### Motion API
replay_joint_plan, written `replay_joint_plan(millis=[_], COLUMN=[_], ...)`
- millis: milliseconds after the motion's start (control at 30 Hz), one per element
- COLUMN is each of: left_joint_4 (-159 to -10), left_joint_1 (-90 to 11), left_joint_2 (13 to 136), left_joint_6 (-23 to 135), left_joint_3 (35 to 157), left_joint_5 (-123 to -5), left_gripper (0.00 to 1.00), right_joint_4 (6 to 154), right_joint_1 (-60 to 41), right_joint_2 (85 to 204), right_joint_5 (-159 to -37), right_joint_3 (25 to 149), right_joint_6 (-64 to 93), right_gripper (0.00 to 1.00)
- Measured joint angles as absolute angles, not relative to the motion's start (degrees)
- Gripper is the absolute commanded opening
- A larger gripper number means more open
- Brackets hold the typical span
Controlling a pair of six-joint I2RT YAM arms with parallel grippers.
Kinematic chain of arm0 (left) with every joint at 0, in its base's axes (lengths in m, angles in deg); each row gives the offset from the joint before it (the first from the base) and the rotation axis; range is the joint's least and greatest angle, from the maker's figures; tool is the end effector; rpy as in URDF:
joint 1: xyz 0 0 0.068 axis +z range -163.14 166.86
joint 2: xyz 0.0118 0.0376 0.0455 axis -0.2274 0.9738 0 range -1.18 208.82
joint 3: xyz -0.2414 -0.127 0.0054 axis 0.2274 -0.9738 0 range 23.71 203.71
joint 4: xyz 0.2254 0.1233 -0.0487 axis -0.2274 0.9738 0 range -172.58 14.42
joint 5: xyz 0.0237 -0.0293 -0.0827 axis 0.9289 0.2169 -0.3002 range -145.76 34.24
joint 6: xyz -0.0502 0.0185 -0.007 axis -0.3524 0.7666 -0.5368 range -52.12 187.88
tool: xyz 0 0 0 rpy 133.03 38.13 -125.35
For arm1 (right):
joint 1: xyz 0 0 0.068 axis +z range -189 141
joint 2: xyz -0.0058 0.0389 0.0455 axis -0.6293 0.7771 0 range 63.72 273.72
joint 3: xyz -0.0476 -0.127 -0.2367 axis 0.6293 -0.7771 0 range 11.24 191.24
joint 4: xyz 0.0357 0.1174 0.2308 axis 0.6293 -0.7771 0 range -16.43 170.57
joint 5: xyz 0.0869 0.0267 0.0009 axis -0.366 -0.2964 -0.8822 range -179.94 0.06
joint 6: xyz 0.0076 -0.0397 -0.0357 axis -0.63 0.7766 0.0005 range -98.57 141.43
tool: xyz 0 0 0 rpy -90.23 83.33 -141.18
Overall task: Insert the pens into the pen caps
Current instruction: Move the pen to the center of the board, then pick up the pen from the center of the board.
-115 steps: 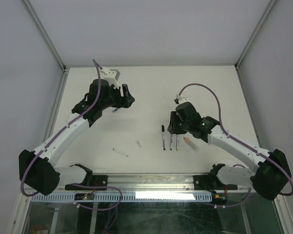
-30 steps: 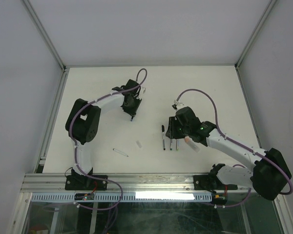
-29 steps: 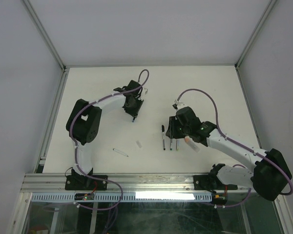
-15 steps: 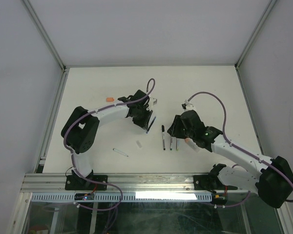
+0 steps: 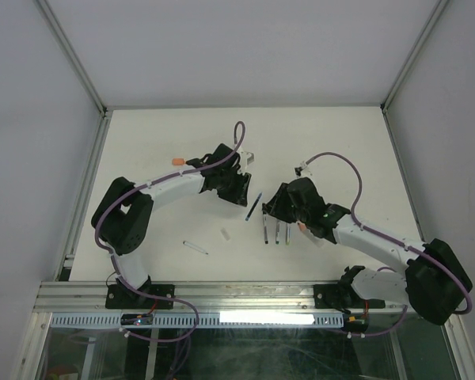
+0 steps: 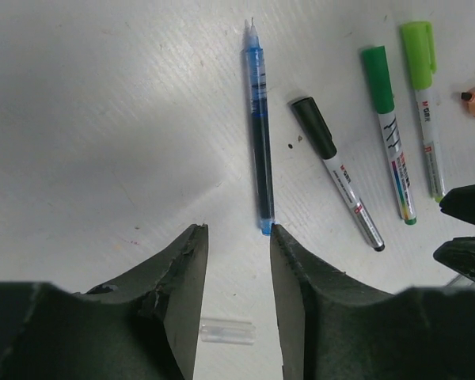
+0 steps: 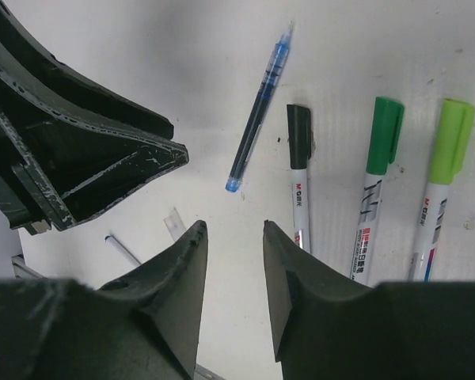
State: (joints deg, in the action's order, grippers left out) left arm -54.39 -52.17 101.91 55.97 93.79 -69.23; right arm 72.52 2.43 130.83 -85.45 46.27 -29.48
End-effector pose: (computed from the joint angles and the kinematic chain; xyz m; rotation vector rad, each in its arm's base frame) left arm 0.2824 -0.2396 0.1923 0.7196 2.6314 -0.5918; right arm 0.1822 0.1570 0.2069 0.2403 2.3729 0.7348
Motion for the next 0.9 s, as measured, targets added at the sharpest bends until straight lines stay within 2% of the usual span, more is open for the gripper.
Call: replay_joint_plan(millis=[233,600,767,900], left_joint_4=[-56.19,-57.15,-57.13,-57.08], left_joint_1=[-55.6,-61.63,-62.51,-62.75], left_joint_2=[101.91,105.47,106.87,107.02], left_joint_6=[54.55,53.9,54.03,54.4], left_joint_3=[93.62,93.62,93.77,93.81], left_joint_5=[-67.35,-57.82,-54.5,-52.97], left_gripper=[0.44,0.41,0.37,0.29], right_joint_4=[71.27,68.01,67.29,67.29], right_joint_1=[2.45,2.43,2.43,2.43], right_joint_2=[127.64,121.21,121.21,121.21], right_joint_5=[-82.35,-76.84,-76.69,-76.69], right_joint_3=[45.57,43.62,43.62,43.62], right_joint_6=[-30.69,-31.63,-31.63,-31.63], right_gripper=[0.37,0.37,0.37,0.37])
